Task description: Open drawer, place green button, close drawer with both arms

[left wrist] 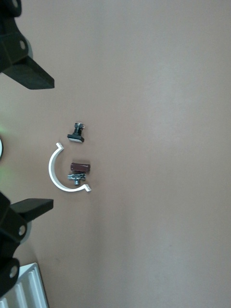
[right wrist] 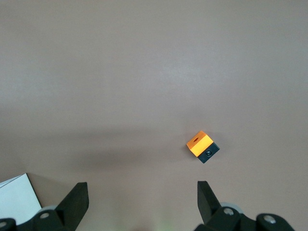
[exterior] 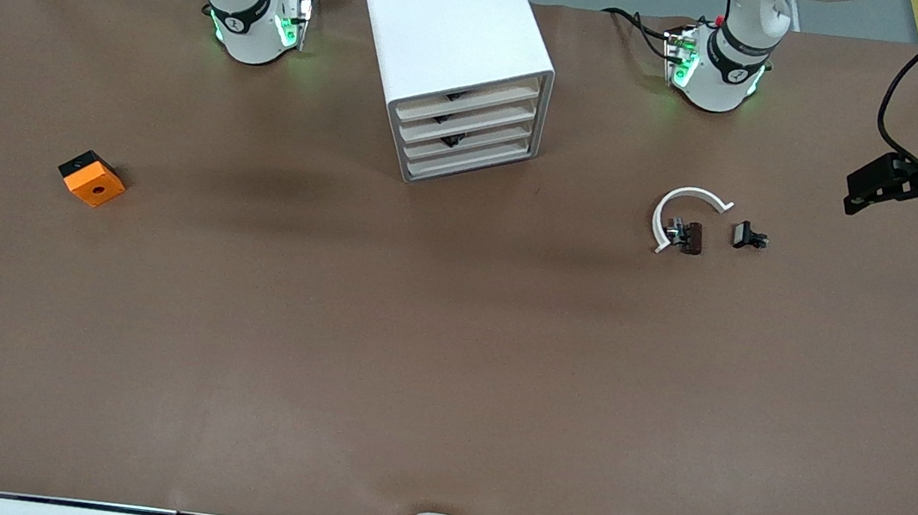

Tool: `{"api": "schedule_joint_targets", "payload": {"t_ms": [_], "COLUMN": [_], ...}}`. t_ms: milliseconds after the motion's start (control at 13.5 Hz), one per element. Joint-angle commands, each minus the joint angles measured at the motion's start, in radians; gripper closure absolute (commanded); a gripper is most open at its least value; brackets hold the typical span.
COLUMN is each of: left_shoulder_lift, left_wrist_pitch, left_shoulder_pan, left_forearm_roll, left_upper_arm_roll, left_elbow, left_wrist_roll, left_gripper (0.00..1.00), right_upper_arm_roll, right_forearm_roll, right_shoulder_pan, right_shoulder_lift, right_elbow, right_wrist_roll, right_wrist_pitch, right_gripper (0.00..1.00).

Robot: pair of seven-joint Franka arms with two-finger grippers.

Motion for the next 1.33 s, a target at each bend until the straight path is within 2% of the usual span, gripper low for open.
{"api": "schedule_joint_targets", "payload": {"t_ms": [0, 148, 518, 1257], "left_shoulder_lift": [-0.08, -0.084, -0.084, -0.075], "left_wrist_pitch": [0.02, 0.022, 0.028, 0.028], "left_shoulder_pan": [0.045, 0.056, 0.056, 0.058], "left_forearm_roll": [0.003, 0.003, 0.003, 0.005], "left_upper_arm_roll": [-0.061, -0.09, -0.09, -0.079], "left_elbow": [-0.099, -0.107, -0.11, -0.099], "left_wrist_roll": [0.017, 0.017, 0.017, 0.015], "left_gripper": [0.0, 0.0, 0.0, 0.0], "right_upper_arm_roll": [-0.009, -0.009, -0.009, -0.005], "right_forearm_roll": [-0.014, -0.012, -0.012, -0.012], "right_shoulder_pan": [0.01, 0.007, 0.006, 0.004], "right_shoulder_lift": [-0.033, -0.033, -0.065, -0.059], "right_elbow": [-0.032, -0.036, -0.085, -0.062], "right_wrist_roll": [-0.01, -0.01, -0.012, -0.007], "right_wrist_pitch": [0.019, 0.019, 0.04, 0.031], "right_gripper": [0.0, 0.0, 0.0, 0.0]}}
